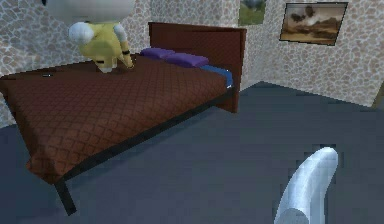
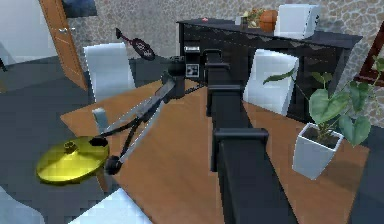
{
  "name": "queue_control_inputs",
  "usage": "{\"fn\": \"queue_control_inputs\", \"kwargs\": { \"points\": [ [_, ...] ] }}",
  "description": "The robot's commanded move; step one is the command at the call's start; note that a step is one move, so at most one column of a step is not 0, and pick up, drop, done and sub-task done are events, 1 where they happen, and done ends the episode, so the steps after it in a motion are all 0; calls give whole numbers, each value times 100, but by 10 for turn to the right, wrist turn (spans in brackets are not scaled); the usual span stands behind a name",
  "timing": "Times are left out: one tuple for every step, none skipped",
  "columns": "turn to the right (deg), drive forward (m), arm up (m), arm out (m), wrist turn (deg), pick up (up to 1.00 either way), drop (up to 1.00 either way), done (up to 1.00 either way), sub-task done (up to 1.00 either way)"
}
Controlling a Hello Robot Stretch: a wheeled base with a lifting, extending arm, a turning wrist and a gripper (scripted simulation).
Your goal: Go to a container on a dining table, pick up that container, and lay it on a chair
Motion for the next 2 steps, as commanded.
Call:
{"fn": "queue_control_inputs", "kwargs": {
  "points": [
    [0,0,0,0,390,0,0,0,0],
    [0,0,-30,0,0,0,0,0,0]
  ]
}}
